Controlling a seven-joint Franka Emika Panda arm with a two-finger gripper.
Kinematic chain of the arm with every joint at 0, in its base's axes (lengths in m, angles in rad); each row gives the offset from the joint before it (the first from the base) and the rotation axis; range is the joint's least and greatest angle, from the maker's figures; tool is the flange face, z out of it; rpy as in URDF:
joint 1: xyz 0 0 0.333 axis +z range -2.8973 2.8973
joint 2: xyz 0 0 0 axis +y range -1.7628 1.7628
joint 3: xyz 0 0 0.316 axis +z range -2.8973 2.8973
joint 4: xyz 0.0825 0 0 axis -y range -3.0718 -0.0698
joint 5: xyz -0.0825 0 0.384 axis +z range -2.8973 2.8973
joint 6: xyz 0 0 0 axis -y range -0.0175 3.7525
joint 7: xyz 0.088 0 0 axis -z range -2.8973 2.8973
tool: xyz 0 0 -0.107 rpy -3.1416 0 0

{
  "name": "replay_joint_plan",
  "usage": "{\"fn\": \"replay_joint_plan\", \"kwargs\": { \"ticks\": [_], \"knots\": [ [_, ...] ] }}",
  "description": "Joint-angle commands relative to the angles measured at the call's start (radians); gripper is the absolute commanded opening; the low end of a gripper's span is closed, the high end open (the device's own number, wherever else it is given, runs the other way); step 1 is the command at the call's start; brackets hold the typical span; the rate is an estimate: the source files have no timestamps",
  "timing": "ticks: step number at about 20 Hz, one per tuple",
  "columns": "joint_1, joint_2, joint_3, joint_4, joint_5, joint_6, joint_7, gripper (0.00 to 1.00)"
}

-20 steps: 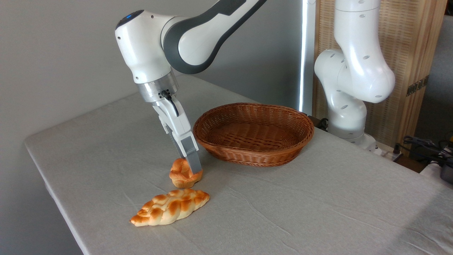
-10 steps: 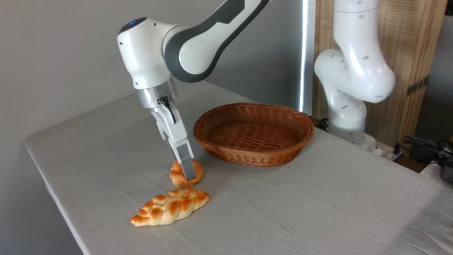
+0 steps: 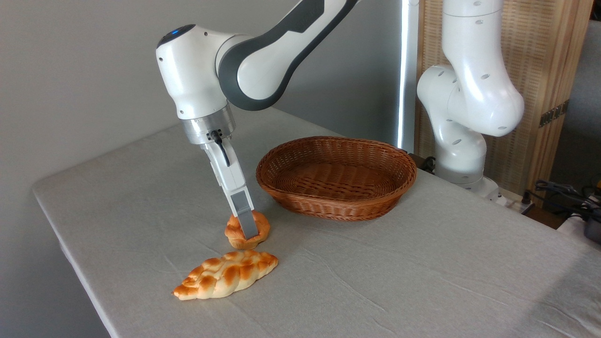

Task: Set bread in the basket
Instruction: 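Close the gripper on the round bread roll, then lift the roll and carry it over the wicker basket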

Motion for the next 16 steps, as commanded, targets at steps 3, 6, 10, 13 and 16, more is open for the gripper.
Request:
{"fn": "replay_joint_plan", "kwargs": {
  "ticks": [3, 6, 10, 13, 16],
  "knots": [
    [0.000, -0.008, 0.001, 0.004, 0.013, 0.012, 0.015, 0.13],
    [0.000, -0.010, 0.001, 0.007, 0.013, 0.012, 0.015, 0.13],
    [0.000, -0.014, 0.002, 0.021, 0.013, 0.012, 0.015, 0.13],
    [0.000, -0.027, 0.010, 0.065, -0.002, -0.011, 0.006, 0.13],
    [0.006, -0.059, 0.015, 0.188, -0.074, -0.155, -0.007, 0.10]
  ]
}}
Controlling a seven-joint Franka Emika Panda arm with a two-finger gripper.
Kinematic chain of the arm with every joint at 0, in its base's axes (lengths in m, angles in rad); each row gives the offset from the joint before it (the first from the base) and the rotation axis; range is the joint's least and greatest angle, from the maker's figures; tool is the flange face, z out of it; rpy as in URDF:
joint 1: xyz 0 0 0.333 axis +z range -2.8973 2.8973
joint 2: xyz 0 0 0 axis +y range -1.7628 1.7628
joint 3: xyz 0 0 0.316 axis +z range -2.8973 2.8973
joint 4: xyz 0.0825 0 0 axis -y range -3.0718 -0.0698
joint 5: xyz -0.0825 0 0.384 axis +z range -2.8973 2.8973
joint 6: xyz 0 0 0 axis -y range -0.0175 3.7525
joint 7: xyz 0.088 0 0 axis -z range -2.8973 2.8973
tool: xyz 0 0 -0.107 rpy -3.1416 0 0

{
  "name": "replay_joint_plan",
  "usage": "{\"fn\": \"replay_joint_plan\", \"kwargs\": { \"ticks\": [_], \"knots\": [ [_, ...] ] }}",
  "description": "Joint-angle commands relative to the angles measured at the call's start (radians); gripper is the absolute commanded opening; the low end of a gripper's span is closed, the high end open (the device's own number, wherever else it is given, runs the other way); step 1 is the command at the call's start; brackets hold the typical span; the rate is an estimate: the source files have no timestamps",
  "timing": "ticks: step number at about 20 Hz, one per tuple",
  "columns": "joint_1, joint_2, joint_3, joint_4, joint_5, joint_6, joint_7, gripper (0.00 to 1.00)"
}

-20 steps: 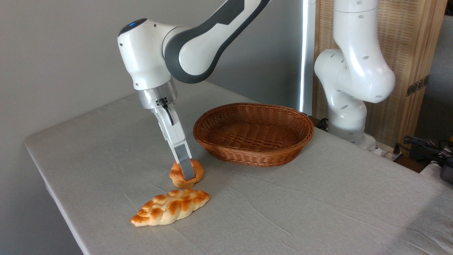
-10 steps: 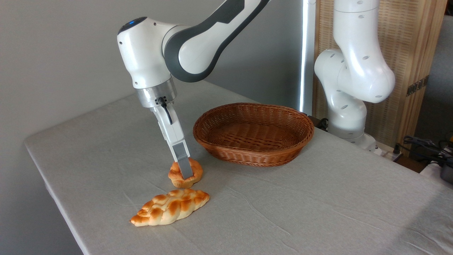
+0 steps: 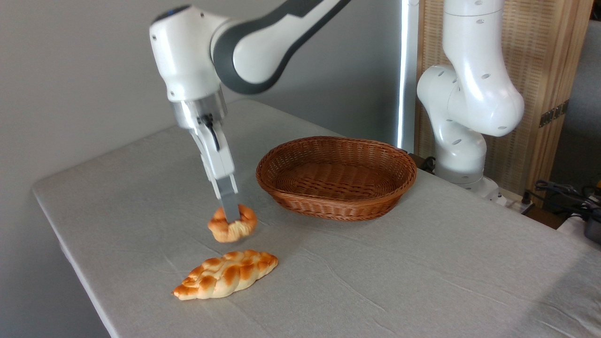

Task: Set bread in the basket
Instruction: 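Lift the roll and carry it over the wicker basket, then lower the roll into the basket and open the gripper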

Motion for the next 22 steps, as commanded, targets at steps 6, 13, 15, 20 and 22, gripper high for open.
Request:
{"fn": "replay_joint_plan", "kwargs": {
  "ticks": [6, 13, 15, 20, 22],
  "knots": [
    [0.006, -0.168, 0.030, 0.120, -0.140, -0.329, 0.007, 0.11],
    [-0.088, -0.390, 0.021, -0.174, -0.180, -0.377, 0.045, 0.27],
    [-0.147, -0.388, 0.021, -0.225, -0.178, -0.371, 0.047, 0.28],
    [-0.173, -0.371, 0.021, -0.302, -0.166, -0.296, 0.048, 0.61],
    [-0.173, -0.362, 0.021, -0.302, -0.166, -0.286, 0.048, 0.73]
  ]
}}
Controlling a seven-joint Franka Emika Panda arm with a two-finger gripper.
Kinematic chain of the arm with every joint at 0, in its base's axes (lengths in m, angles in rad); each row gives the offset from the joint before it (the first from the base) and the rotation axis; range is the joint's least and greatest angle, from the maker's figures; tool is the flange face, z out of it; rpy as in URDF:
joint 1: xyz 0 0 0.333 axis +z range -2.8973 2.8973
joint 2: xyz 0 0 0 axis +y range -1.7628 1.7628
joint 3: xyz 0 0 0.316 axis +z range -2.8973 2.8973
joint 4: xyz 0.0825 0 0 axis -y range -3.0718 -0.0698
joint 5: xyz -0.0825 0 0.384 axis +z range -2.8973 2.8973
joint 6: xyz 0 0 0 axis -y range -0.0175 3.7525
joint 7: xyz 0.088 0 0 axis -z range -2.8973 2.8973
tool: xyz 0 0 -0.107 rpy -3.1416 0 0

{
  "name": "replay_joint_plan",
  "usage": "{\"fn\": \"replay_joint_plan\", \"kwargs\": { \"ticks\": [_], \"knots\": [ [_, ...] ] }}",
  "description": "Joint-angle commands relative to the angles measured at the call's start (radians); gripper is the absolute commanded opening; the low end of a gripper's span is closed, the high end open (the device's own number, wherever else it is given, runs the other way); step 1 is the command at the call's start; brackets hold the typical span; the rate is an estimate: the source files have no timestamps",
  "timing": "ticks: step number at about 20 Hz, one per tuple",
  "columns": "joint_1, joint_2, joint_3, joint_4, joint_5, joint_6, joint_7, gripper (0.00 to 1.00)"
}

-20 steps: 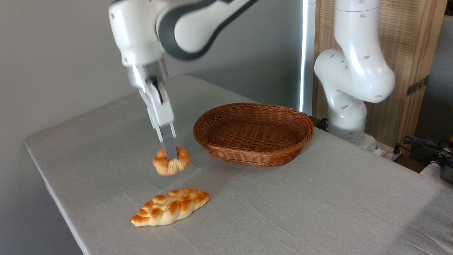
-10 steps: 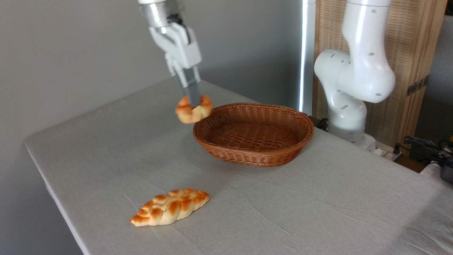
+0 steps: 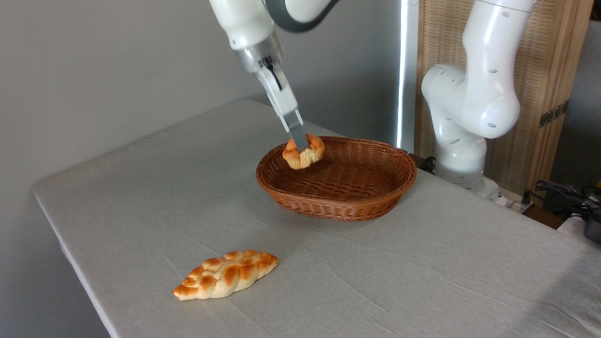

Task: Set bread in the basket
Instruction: 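Lower the roll into the basket and open the gripper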

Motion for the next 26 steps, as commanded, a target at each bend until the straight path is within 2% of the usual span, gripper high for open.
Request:
{"fn": "replay_joint_plan", "kwargs": {
  "ticks": [1, 4, 22, 26],
  "knots": [
    [-0.003, 0.008, 0.014, -0.015, 0.001, 0.035, 0.018, 0.79],
    [-0.003, 0.033, 0.014, -0.014, 0.001, 0.041, 0.018, 1.00],
    [0.008, 0.050, 0.016, 0.015, -0.001, 0.064, 0.004, 1.00],
    [0.022, 0.048, 0.036, 0.089, -0.002, 0.065, 0.003, 1.00]
  ]
}}
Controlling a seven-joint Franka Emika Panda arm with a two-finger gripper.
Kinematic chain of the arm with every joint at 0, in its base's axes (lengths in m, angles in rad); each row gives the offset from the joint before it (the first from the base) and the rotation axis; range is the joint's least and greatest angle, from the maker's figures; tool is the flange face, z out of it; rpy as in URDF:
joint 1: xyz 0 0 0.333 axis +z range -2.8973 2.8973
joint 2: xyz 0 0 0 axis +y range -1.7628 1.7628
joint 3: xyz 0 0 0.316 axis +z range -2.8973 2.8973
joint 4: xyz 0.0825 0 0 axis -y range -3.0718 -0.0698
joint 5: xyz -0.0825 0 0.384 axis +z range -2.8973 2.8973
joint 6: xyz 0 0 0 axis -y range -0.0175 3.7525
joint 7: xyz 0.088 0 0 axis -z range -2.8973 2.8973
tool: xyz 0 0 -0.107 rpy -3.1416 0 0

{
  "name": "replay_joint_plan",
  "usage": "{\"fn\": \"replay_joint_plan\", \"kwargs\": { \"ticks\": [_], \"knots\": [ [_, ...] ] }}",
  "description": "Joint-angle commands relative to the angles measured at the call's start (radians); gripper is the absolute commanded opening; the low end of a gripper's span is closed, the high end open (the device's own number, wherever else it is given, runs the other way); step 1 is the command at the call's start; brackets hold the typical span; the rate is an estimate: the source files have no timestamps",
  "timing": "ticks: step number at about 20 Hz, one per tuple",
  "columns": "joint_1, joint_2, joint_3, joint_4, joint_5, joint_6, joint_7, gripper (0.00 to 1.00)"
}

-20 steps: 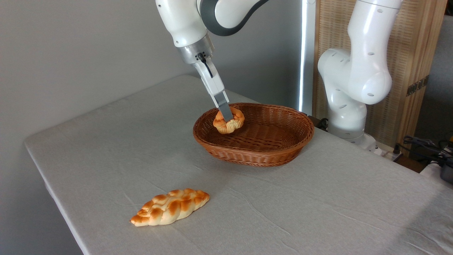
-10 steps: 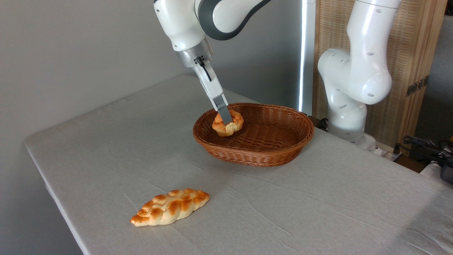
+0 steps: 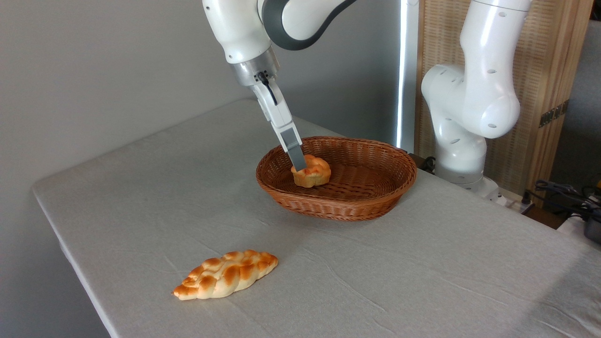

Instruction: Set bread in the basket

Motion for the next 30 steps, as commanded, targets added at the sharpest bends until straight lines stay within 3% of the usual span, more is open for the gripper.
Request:
{"fn": "replay_joint_plan", "kwargs": {
  "ticks": [1, 5, 10, 14, 17, 21, 25, 28, 30],
  "knots": [
    [0.028, 0.009, 0.050, 0.119, -0.001, 0.001, 0.000, 1.00],
    [0.050, 0.035, 0.130, 0.281, -0.001, 0.001, -0.049, 1.00],
    [0.051, 0.193, 0.219, 0.544, 0.005, -0.027, -0.118, 1.00],
    [0.051, 0.199, 0.274, 0.598, 0.005, -0.091, -0.114, 1.00],
    [0.086, 0.231, 0.260, 0.632, 0.005, -0.148, -0.105, 1.00],
    [0.094, 0.292, 0.240, 0.684, 0.005, -0.163, -0.098, 1.00],
    [0.096, 0.287, 0.242, 0.684, 0.005, -0.191, -0.092, 1.00],
    [0.133, 0.287, 0.216, 0.684, 0.008, -0.186, -0.089, 1.00],
    [0.139, 0.285, 0.199, 0.684, 0.043, -0.186, -0.077, 1.00]
  ]
}}
